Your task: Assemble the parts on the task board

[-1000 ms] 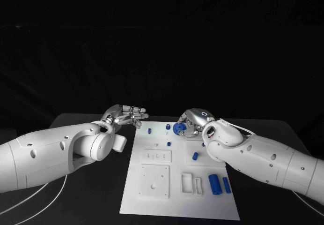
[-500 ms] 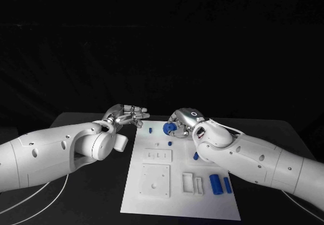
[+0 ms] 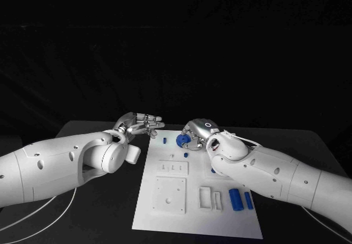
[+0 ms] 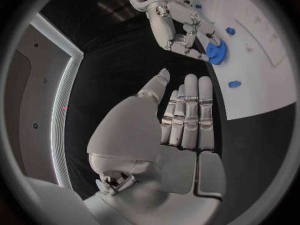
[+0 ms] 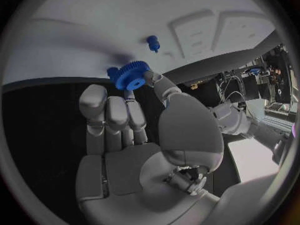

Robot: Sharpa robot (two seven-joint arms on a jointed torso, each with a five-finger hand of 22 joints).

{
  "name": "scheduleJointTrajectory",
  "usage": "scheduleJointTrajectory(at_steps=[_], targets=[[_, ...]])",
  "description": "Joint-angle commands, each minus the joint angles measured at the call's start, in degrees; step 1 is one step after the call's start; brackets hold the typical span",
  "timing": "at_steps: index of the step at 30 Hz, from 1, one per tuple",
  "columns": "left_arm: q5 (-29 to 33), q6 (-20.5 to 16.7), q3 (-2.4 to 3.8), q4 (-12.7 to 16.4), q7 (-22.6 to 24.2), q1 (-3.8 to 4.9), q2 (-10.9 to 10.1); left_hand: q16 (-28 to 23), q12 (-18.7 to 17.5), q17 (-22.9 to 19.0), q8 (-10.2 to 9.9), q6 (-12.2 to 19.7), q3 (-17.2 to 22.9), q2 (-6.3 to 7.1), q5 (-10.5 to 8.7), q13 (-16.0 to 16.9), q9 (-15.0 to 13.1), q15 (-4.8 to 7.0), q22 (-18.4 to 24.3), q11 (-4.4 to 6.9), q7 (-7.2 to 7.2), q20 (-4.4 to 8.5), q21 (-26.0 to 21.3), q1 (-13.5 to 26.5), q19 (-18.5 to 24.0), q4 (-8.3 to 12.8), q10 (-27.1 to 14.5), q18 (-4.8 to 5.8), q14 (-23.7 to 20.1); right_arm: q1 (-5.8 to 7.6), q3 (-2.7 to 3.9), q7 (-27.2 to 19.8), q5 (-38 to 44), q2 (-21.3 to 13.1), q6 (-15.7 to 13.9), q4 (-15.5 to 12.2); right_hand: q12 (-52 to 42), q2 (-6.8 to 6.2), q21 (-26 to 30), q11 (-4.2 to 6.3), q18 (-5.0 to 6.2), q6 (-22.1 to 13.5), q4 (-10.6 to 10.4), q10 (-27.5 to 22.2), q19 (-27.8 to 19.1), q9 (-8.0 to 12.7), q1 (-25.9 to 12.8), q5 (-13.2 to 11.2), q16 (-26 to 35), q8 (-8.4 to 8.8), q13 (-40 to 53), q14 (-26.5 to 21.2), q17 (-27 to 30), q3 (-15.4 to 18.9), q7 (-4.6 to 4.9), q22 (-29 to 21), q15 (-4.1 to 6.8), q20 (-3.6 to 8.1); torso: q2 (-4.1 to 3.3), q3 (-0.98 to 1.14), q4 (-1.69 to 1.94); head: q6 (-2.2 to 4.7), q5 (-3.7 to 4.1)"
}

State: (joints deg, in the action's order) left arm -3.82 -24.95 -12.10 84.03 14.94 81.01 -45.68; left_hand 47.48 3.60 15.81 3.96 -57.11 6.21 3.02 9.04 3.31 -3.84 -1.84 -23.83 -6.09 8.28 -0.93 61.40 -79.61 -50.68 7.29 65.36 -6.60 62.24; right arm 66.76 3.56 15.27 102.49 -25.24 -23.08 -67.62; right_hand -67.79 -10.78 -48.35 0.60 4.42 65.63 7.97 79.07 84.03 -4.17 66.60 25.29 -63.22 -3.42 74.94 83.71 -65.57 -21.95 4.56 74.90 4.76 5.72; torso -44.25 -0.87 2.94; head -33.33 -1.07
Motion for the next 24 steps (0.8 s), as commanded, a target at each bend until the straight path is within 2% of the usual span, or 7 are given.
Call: scheduleJointTrajectory(at_steps=[1,4,10,18,21,24], targets=[[-0.2,0.5,0.04,0.1,0.4,0.02,0.2,0.0,-0.1,0.0,-0.1,0.4,-0.3,-0.35,-0.31,0.1,0.0,0.05,0.0,0.02,-0.08,0.12,0.1,-0.1,0.3,0.0,-0.5,-0.42,0.3,-0.01,-0.11,-0.7,1.0,0.3,0.1,0.5,-0.1,-0.07,0.0,0.07,0.67,-0.4,-0.4,-0.1,3.3,-0.1,0.6,0.1,0.3,-0.18,1.6,0.0,0.0,0.5,0.06,4.6,0.29,0.52,-0.01,0.09,-0.04,-0.12,-0.26],[-0.2,0.6,0.04,0.1,0.4,0.02,0.3,0.0,-0.1,0.0,-0.1,0.4,-0.3,-0.35,-0.31,0.1,0.0,0.05,0.0,0.02,-0.08,0.12,0.1,-0.1,0.3,0.0,-0.5,-0.42,0.3,-0.01,-0.23,-0.7,1.0,0.5,0.2,1.0,0.0,-0.09,0.0,0.06,0.66,-0.4,-0.5,-0.1,3.3,-0.1,0.6,0.0,0.4,-0.18,1.5,0.0,0.1,0.7,0.07,4.6,0.27,0.51,0.03,0.10,0.01,-0.18,-0.24],[-0.2,0.5,0.04,0.1,0.4,0.02,0.3,0.0,-0.1,0.0,-0.1,0.4,-0.3,-0.35,-0.31,0.1,0.0,0.05,0.0,0.02,-0.08,0.12,0.1,-0.1,0.3,0.0,-0.5,-0.42,0.3,-0.02,-0.44,-0.9,0.9,0.8,0.5,1.7,0.1,-0.11,0.1,0.03,0.67,-0.5,-0.7,-0.2,3.3,-0.1,0.7,-0.2,0.4,-0.19,1.5,0.0,0.2,1.1,0.09,4.5,0.27,0.51,0.07,0.04,-0.15,-0.19,-0.41],[-0.2,0.6,0.04,0.1,0.4,0.02,0.4,0.0,-0.1,0.0,-0.1,0.4,-0.3,-0.35,-0.31,0.1,0.0,0.05,0.0,0.02,-0.08,0.12,0.1,-0.1,0.3,0.0,-0.5,-0.42,0.3,-0.08,-1.01,-1.3,0.8,1.3,0.8,2.2,0.2,-0.11,0.3,-0.01,0.69,-0.7,-1.0,-0.3,3.3,0.0,0.7,-0.9,0.6,-0.16,1.4,-0.1,0.3,1.7,0.13,4.4,0.25,0.49,0.02,0.04,-0.03,-0.26,-0.34],[-0.2,0.6,0.04,0.0,0.4,0.02,0.4,0.0,-0.1,0.0,-0.1,0.4,-0.3,-0.35,-0.31,0.1,0.0,0.05,0.0,0.02,-0.08,0.12,0.1,-0.1,0.3,0.0,-0.5,-0.42,0.3,-0.10,-1.22,-1.4,0.6,1.4,0.8,2.5,0.5,0.00,0.7,-0.11,0.77,-1.2,-1.6,-0.4,3.3,0.0,1.2,-3.1,0.9,-0.20,1.2,-0.1,0.6,2.8,0.24,4.2,0.17,0.38,0.08,-0.01,-0.08,-0.27,-0.40],[-0.2,0.6,0.04,0.0,0.4,0.02,0.4,0.0,-0.1,0.0,-0.1,0.4,-0.3,-0.35,-0.31,0.1,0.0,0.05,0.0,0.02,-0.08,0.12,0.1,-0.1,0.3,0.0,-0.5,-0.42,0.3,-0.11,-1.34,-1.5,0.5,1.4,0.8,2.6,0.7,-0.07,0.9,-0.17,0.79,-1.5,-1.9,-0.5,3.3,0.0,1.2,-3.8,1.1,-0.17,1.0,-0.1,0.7,3.0,0.31,4.1,0.12,0.36,0.08,-0.04,-0.11,-0.30,-0.55]])
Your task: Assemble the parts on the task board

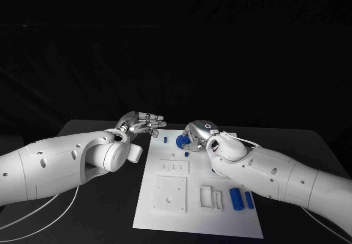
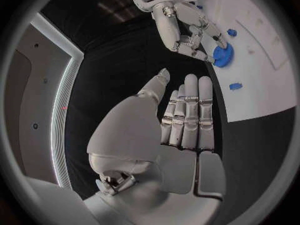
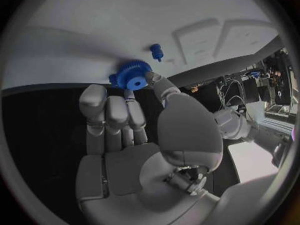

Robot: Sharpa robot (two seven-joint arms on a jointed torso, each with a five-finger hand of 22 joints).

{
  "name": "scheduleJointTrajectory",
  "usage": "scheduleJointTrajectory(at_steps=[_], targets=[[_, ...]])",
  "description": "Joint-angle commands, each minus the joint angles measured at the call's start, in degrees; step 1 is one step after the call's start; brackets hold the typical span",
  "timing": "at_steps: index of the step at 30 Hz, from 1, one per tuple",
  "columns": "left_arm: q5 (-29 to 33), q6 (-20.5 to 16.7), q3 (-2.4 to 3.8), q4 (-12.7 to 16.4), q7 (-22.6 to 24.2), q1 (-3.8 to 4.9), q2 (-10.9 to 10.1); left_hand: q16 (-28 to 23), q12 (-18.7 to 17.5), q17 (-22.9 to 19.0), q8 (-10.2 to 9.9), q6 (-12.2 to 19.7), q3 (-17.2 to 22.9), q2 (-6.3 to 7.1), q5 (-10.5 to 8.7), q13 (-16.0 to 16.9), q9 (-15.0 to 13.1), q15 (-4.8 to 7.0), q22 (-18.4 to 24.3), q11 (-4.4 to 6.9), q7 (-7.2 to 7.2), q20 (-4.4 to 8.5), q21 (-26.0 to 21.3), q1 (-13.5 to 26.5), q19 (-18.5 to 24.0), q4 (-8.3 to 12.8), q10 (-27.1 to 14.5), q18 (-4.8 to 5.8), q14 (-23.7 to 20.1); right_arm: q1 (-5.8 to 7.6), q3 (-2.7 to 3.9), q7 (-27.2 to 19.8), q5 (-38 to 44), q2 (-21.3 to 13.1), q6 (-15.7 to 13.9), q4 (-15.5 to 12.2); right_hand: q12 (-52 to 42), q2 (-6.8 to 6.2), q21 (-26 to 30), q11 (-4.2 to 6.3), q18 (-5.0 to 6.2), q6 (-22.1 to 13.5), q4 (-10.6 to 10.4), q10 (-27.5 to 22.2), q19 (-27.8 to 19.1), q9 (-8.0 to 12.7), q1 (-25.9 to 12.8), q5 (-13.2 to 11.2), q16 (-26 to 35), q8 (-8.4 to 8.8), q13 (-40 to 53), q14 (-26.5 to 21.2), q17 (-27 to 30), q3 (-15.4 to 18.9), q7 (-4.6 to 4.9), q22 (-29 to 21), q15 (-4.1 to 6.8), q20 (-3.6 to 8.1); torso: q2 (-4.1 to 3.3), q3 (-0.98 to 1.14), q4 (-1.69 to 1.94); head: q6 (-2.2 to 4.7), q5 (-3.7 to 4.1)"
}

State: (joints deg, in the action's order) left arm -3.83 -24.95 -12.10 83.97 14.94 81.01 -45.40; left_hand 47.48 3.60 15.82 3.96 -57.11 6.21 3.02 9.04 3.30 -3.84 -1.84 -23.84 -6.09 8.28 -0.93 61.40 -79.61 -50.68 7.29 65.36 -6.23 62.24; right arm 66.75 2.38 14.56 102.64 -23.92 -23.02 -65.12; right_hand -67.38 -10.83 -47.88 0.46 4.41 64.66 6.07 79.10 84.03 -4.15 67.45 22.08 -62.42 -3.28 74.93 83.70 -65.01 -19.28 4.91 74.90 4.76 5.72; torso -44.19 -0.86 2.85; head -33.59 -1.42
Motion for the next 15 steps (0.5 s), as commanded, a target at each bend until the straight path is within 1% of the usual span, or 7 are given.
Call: scheduleJointTrajectory(at_steps=[1,4,6,11,14,15], targets=[[-0.2,0.6,0.04,0.1,0.4,0.02,0.1,0.0,-0.1,-0.1,-0.1,0.4,-0.3,-0.35,-0.31,0.1,0.0,0.05,0.1,0.02,-0.08,0.12,0.1,0.0,0.3,0.0,-0.5,-0.79,0.3,-0.10,-0.19,-0.8,0.3,0.1,0.7,0.2,0.3,-0.04,0.4,-0.04,0.81,-0.6,-0.1,-0.6,3.3,0.0,0.4,-0.6,0.3,-0.32,1.0,-0.1,0.1,0.6,-0.02,4.1,0.12,0.35,0.02,-0.05,-0.02,-0.04,-0.20],[-0.2,0.6,0.04,0.1,0.4,0.02,0.1,0.0,-0.1,-0.1,-0.1,0.4,-0.3,-0.35,-0.31,0.1,0.0,0.05,0.1,0.02,-0.08,0.12,0.1,0.0,0.3,0.0,-0.5,-0.79,0.3,-0.11,-0.24,-0.8,0.2,0.3,0.8,0.4,0.4,-0.09,0.6,-0.13,0.85,-1.1,-0.9,-0.7,3.3,0.0,0.5,-0.7,0.4,-0.32,0.9,-0.1,0.2,1.3,0.09,4.0,0.06,0.29,0.00,0.01,-0.07,-0.03,-0.19],[-0.2,0.6,0.04,0.1,0.4,0.01,0.2,0.0,-0.1,-0.1,-0.1,0.4,-0.3,-0.35,-0.31,0.1,0.0,0.05,0.1,0.02,-0.08,0.12,0.1,0.0,0.3,0.0,-0.5,-0.79,0.3,-0.13,-0.27,-0.8,0.2,0.4,0.9,0.6,0.5,-0.07,0.6,-0.12,0.87,-1.2,-1.1,-0.7,3.3,0.0,0.4,-0.7,0.5,-0.32,0.8,-0.1,0.2,1.4,0.11,4.0,0.04,0.28,0.00,0.03,-0.08,-0.01,-0.17],[-0.2,0.6,0.04,0.0,0.4,0.01,0.2,0.0,-0.1,-0.1,-0.1,0.4,-0.3,-0.35,-0.31,0.1,0.0,0.05,0.1,0.02,-0.08,0.12,0.1,0.0,0.3,0.0,-0.5,-0.79,0.3,-0.17,-0.34,-0.8,0.0,0.7,1.2,1.2,0.8,-0.19,1.0,-0.24,1.00,-2.2,-1.5,-1.0,3.3,0.1,0.4,-1.3,0.7,-0.34,0.6,-0.1,0.4,2.3,0.34,3.9,-0.12,0.15,0.02,0.01,-0.06,-0.01,-0.18],[-0.2,0.6,0.04,0.0,0.4,0.01,0.2,0.0,-0.1,-0.1,-0.1,0.4,-0.3,-0.35,-0.31,0.1,0.0,0.05,0.1,0.02,-0.08,0.12,0.1,0.0,0.3,0.0,-0.5,-0.79,0.3,-0.18,-0.38,-0.8,-0.4,0.8,1.4,1.4,1.1,-0.11,1.2,-0.52,1.19,-4.2,-2.4,-1.3,3.2,0.4,0.4,-4.3,1.0,-0.33,0.3,-0.2,0.6,4.3,0.75,3.7,-0.37,-0.10,0.01,0.03,-0.07,-0.01,-0.22],[-0.2,0.6,0.04,0.0,0.4,0.01,0.2,0.0,-0.1,-0.1,-0.1,0.4,-0.3,-0.35,-0.31,0.1,0.0,0.05,0.1,0.02,-0.08,0.12,0.1,0.0,0.3,0.0,-0.5,-0.79,0.3,-0.19,-0.39,-0.8,-0.5,0.8,1.5,1.5,1.2,0.13,1.3,-0.53,1.34,-4.5,-3.5,-1.4,3.3,0.3,0.7,-4.5,1.0,-0.40,0.2,-0.2,0.6,5.8,0.78,3.7,-0.44,-0.23,0.01,0.03,-0.08,-0.03,-0.24]])
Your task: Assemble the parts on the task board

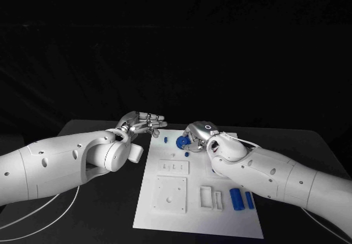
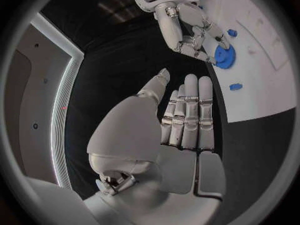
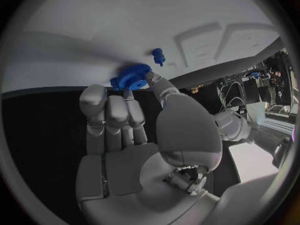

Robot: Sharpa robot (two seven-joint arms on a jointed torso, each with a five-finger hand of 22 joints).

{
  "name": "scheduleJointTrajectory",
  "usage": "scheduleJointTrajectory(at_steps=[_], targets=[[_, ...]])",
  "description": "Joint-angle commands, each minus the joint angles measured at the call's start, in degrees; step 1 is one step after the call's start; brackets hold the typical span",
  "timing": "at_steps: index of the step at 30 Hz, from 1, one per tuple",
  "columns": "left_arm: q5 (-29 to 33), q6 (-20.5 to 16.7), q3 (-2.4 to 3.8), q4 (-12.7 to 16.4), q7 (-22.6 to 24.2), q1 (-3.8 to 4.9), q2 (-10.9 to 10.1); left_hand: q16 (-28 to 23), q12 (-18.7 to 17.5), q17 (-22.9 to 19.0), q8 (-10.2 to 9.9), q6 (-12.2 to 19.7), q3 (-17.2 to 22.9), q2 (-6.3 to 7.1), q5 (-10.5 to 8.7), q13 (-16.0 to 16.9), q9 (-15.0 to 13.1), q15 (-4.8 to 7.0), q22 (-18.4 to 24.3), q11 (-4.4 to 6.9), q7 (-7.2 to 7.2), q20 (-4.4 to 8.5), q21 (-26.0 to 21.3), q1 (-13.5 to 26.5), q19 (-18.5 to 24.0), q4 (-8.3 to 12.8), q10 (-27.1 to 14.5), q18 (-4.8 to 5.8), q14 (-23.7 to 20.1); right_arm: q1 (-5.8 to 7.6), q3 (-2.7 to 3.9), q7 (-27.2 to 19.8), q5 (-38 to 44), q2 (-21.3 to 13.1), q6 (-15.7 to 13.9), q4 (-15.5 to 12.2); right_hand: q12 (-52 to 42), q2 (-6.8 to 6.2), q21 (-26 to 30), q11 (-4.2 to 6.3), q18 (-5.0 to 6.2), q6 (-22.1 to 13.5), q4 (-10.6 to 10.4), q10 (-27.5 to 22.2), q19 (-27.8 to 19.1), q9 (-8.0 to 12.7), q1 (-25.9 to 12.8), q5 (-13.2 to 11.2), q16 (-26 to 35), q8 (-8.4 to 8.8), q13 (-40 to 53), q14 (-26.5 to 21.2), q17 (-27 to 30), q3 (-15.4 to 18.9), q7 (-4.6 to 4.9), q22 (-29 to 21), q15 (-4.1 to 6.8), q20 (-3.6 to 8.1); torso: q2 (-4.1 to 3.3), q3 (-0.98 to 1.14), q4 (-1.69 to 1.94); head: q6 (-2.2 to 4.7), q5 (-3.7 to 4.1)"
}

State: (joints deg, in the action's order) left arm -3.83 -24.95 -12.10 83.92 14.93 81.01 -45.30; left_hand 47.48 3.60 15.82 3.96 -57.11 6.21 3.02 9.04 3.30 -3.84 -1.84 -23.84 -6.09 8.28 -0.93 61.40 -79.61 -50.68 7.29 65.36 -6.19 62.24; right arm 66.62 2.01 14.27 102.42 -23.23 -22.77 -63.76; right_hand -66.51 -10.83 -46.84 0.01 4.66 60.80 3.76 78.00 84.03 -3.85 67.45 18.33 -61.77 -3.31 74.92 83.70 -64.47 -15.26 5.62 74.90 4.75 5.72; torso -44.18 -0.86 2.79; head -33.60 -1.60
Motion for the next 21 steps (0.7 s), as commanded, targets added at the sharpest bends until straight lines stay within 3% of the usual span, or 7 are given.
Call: scheduleJointTrajectory(at_steps=[1,3,4,7,21], targets=[[-0.2,0.6,0.04,0.1,0.4,0.01,0.2,0.0,-0.1,-0.1,-0.1,0.4,-0.3,-0.35,-0.31,0.1,0.0,0.05,0.1,0.02,-0.08,0.12,0.1,-0.1,0.3,0.0,-0.5,-0.83,0.3,-0.06,-0.03,-0.5,-0.5,0.2,1.3,0.2,0.4,0.07,0.3,-0.08,1.18,-0.8,-2.6,-0.3,3.3,0.0,0.5,-0.5,0.5,-0.32,0.1,-0.2,0.1,2.9,0.11,3.6,-0.49,-0.29,0.00,0.03,-0.01,-0.02,-0.06],[-0.2,0.6,0.04,0.1,0.3,0.01,0.2,0.0,-0.1,-0.1,-0.1,0.4,-0.3,-0.35,-0.31,0.1,0.0,0.05,0.1,0.02,-0.08,0.12,0.1,-0.1,0.3,0.0,-0.5,-0.83,0.3,-0.06,-0.05,-0.5,-1.0,0.2,1.6,0.5,0.6,0.27,0.6,-0.08,1.31,-1.2,-6.4,-0.5,3.3,0.1,-2.2,2.5,0.7,-0.31,-0.1,-0.2,0.4,4.6,0.07,3.5,-0.51,-0.32,-0.01,0.02,-0.01,0.00,-0.06],[-0.2,0.6,0.04,0.0,0.3,0.01,0.2,0.0,-0.1,-0.1,-0.1,0.4,-0.3,-0.35,-0.31,0.1,0.0,0.05,0.1,0.02,-0.08,0.12,0.1,-0.1,0.3,0.0,-0.5,-0.83,0.3,-0.06,-0.05,-0.5,-1.2,0.2,1.7,0.5,0.6,0.08,0.7,-0.07,1.36,-1.2,-7.9,-0.5,3.2,0.1,-2.7,2.8,0.8,-0.31,-0.2,-0.2,0.4,4.6,0.06,3.4,-0.52,-0.34,-0.01,0.02,-0.01,0.00,-0.06],[-0.2,0.6,0.04,0.0,0.3,0.01,0.2,0.0,-0.1,-0.1,-0.1,0.4,-0.3,-0.35,-0.31,0.1,0.0,0.05,0.1,0.02,-0.08,0.12,0.1,-0.1,0.3,0.0,-0.5,-0.83,0.3,-0.06,-0.07,-0.5,-1.5,0.2,1.9,0.6,0.6,-0.07,0.7,-0.04,1.42,-1.2,-10.5,-0.6,3.3,0.1,-3.1,3.8,0.9,-0.31,-0.3,-0.2,0.5,5.1,0.02,3.3,-0.53,-0.36,0.02,0.03,-0.03,0.00,-0.10],[-0.2,0.6,0.04,-0.2,0.3,0.01,0.1,0.0,-0.1,-0.1,-0.1,0.5,-0.2,-0.34,-0.26,0.1,0.0,0.03,0.7,0.01,-0.07,0.09,0.5,0.1,0.5,-0.1,-0.6,-0.83,0.3,-0.06,-0.08,-0.4,-3.3,-1.7,1.5,-0.6,0.3,0.23,0.3,0.18,1.37,-0.2,-12.0,-0.4,3.3,0.0,-3.6,5.3,0.7,-0.32,-0.2,-0.1,0.4,5.0,-0.25,3.3,-0.42,-0.25,0.12,0.11,-0.18,0.05,-0.12]])
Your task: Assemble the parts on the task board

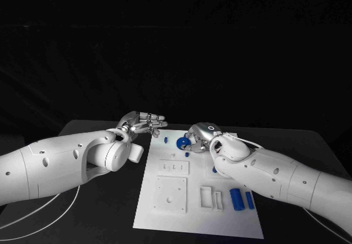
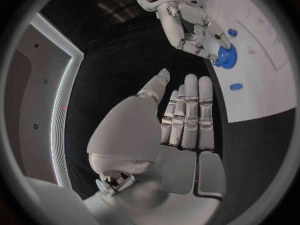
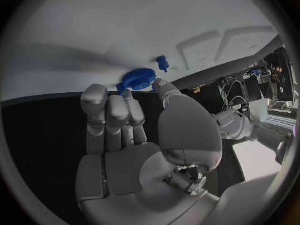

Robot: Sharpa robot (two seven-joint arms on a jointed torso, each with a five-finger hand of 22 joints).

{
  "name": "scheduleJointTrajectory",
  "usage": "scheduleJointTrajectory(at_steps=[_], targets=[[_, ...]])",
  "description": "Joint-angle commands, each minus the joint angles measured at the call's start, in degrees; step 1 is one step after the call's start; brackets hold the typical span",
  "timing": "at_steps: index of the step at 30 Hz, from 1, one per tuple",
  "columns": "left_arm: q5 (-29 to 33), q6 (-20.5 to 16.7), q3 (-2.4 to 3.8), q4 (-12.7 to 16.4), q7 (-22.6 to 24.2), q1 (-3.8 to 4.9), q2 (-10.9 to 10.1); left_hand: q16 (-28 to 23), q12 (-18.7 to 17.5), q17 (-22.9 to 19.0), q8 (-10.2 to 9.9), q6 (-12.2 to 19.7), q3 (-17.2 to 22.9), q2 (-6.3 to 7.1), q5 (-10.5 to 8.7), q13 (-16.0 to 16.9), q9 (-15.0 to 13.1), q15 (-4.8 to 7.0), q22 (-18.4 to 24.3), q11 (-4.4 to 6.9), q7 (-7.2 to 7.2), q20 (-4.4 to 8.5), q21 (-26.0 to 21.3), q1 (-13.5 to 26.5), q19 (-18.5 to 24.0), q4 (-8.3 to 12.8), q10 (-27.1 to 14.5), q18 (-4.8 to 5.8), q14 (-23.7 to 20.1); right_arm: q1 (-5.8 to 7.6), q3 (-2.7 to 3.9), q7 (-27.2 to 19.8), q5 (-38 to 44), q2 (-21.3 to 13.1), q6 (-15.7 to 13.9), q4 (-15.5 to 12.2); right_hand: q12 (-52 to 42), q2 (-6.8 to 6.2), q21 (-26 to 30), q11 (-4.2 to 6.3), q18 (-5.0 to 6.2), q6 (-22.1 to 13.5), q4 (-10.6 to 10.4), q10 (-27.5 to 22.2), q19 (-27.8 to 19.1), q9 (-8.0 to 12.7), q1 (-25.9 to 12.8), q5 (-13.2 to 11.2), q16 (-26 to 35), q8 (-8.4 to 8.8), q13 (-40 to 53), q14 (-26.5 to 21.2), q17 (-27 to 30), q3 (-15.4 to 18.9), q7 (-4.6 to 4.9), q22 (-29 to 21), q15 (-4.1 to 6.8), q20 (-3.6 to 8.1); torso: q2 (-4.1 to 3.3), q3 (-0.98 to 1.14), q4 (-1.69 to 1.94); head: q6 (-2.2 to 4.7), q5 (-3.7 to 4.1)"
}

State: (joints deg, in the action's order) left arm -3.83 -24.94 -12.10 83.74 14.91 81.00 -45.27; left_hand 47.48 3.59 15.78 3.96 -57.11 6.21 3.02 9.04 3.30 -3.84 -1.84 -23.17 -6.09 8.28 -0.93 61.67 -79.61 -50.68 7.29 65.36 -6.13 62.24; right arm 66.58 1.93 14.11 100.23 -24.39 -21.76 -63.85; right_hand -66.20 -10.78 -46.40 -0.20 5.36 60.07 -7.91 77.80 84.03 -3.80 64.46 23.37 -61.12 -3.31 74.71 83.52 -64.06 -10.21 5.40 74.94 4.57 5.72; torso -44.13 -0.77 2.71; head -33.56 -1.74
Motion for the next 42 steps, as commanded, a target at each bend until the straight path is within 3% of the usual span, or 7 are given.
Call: scheduleJointTrajectory(at_steps=[1,11,17,24,28,35,42], targets=[[-0.2,0.6,0.04,0.0,0.4,0.02,0.0,0.0,-0.1,-0.1,-0.1,0.5,-0.2,-0.34,-0.26,0.1,0.0,0.03,0.0,0.01,-0.07,0.09,0.2,0.1,0.5,-0.1,-0.6,-0.88,0.3,-0.02,0.00,-0.2,-1.3,-0.8,0.3,-0.8,0.0,0.17,-0.1,0.39,0.68,0.6,-0.4,-0.2,3.3,0.0,-0.6,0.3,0.0,-0.32,0.0,0.0,-0.1,-0.1,-0.03,3.3,-0.24,-0.23,0.06,0.00,-0.12,0.04,0.01],[-0.2,0.5,0.04,-0.4,0.4,0.01,-0.2,0.0,-0.1,-0.1,-0.1,0.5,-0.2,-0.34,-0.26,0.1,0.0,0.03,0.0,0.01,-0.07,0.09,0.2,0.1,0.5,-0.1,-0.6,-0.88,0.3,-0.01,0.40,-0.1,-3.0,-4.5,-4.8,-4.6,-0.2,-0.12,-0.5,0.50,0.78,0.8,0.1,0.0,3.3,0.0,0.0,1.0,-0.1,-0.31,0.2,0.1,-0.1,-1.2,-0.08,3.2,-0.19,-0.20,0.24,0.19,-0.51,0.33,0.07],[-0.2,0.5,0.04,-0.9,0.6,-0.01,-0.2,0.0,-0.1,-0.1,-0.1,0.5,-0.2,-0.34,-0.26,0.1,0.0,0.03,0.0,0.01,-0.07,0.09,0.2,0.1,0.5,-0.1,-0.6,-0.88,0.3,0.00,2.41,-1.0,-7.5,-7.9,-6.3,-7.2,-0.2,-0.34,-0.5,0.31,0.85,0.4,1.5,0.0,3.3,0.0,0.6,1.6,0.0,-0.32,0.2,0.0,0.1,0.4,0.08,3.1,-0.30,-0.32,0.52,0.47,-0.98,0.53,0.30],[-0.2,0.6,0.04,-1.4,0.7,-0.08,-0.5,-0.1,-0.1,-0.1,0.0,0.4,-0.2,-0.29,-0.24,0.1,0.0,0.01,0.3,0.02,-0.08,0.08,0.3,0.0,0.5,0.0,-0.4,-0.87,0.2,-0.01,4.78,-6.1,-18.7,-14.2,-0.5,-10.0,0.0,1.23,0.3,0.19,1.02,-0.6,5.9,-0.6,3.1,0.0,4.7,0.8,0.3,-0.30,0.1,-0.1,0.2,5.9,0.49,3.0,-0.53,-0.51,0.89,1.01,-2.01,0.53,0.49],[-0.2,0.8,0.04,-1.6,1.1,-0.10,-0.8,-1.1,-0.2,-0.5,0.0,0.2,0.0,-0.28,-0.09,0.1,0.0,-0.19,0.8,0.08,-0.08,-0.14,-0.4,-0.1,1.6,0.1,0.3,-0.61,-0.7,0.00,6.01,-11.5,-24.4,-18.1,3.7,-11.0,0.3,3.56,1.7,-0.07,1.21,-1.5,11.9,-1.3,2.9,0.0,7.1,3.2,0.6,-0.34,-0.1,-0.3,0.0,8.3,0.85,2.9,-0.75,-0.74,1.16,1.31,-2.81,0.55,0.34],[-0.5,1.3,0.04,-2.1,1.6,-0.13,-1.2,-2.5,0.0,-1.1,-0.1,0.1,1.0,-0.32,0.07,0.1,0.0,0.01,1.3,0.82,-0.23,0.02,-1.0,0.2,2.2,0.5,3.6,-0.22,-0.7,-0.01,6.81,-18.4,-28.9,-22.4,9.0,-9.6,0.8,5.76,2.3,0.65,0.29,-1.1,19.5,-1.8,2.7,0.0,8.2,5.6,1.4,-0.24,-0.5,-0.5,-0.2,8.0,0.11,3.8,-0.19,-0.21,1.33,1.91,-3.55,0.38,0.29],[-0.6,1.8,0.04,-2.4,1.9,-0.47,-1.4,-3.0,-0.1,-1.2,-0.1,0.0,1.6,-0.28,0.22,0.1,0.0,0.20,1.7,1.29,-0.34,0.30,-1.5,0.3,2.4,0.9,5.4,0.22,-0.7,-0.65,6.98,-20.3,-30.1,-23.3,11.6,-5.9,1.0,6.63,3.5,1.06,0.03,-0.9,23.8,-2.1,2.6,0.0,7.4,5.6,1.9,-0.27,-0.6,-0.7,-0.2,6.0,-0.24,4.4,0.04,-0.02,1.33,2.63,-3.88,0.06,0.17]])
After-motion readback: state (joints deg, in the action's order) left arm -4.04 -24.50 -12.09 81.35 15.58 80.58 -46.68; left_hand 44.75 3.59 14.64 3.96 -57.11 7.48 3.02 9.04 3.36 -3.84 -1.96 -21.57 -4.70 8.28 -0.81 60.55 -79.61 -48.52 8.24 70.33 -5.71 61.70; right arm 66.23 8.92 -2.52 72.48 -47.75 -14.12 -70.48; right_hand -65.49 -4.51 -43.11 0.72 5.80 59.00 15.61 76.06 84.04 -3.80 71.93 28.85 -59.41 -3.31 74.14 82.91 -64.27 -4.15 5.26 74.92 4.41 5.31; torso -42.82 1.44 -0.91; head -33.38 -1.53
